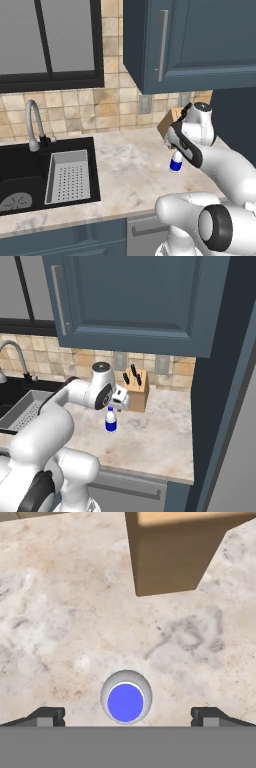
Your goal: Place the drinks on the dining counter in a tight cluster.
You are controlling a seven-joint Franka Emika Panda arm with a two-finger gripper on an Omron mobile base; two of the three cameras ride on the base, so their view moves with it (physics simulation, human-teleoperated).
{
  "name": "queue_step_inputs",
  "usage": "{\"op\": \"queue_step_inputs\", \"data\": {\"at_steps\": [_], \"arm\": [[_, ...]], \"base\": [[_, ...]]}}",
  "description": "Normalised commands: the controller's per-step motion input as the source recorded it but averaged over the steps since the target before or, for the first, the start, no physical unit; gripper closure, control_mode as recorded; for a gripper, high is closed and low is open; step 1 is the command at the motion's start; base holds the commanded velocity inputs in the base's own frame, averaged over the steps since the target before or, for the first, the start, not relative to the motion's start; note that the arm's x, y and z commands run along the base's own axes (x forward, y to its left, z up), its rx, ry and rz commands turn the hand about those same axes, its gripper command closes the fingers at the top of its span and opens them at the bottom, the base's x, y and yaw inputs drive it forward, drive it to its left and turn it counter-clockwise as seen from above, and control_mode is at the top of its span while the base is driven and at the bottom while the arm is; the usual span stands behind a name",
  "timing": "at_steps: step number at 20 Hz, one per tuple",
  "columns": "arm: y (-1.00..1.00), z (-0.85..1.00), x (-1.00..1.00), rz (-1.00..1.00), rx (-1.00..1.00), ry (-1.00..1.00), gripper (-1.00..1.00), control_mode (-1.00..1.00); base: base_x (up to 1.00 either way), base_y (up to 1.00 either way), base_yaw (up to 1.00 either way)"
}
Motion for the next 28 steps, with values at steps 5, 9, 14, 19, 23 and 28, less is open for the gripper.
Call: {"op": "queue_step_inputs", "data": {"at_steps": [5,9,14,19,23,28], "arm": [[0.00,-0.10,0.09,0.00,0.00,0.02,-1.00,-1.00],[0.00,0.00,0.20,0.00,0.00,0.07,-1.00,-1.00],[0.00,0.00,0.16,0.00,0.00,0.07,-1.00,-1.00],[-0.02,0.00,0.00,0.00,0.00,0.04,-1.00,-1.00],[-0.06,0.00,-0.04,0.00,0.00,0.00,-1.00,-1.00],[0.00,-0.02,-0.01,0.00,0.00,0.00,-1.00,-1.00]], "base": [[0.00,0.00,0.00],[0.00,0.00,0.00],[0.00,0.00,0.00],[0.00,0.00,0.00],[0.00,0.00,0.00],[0.00,0.00,0.00]]}}
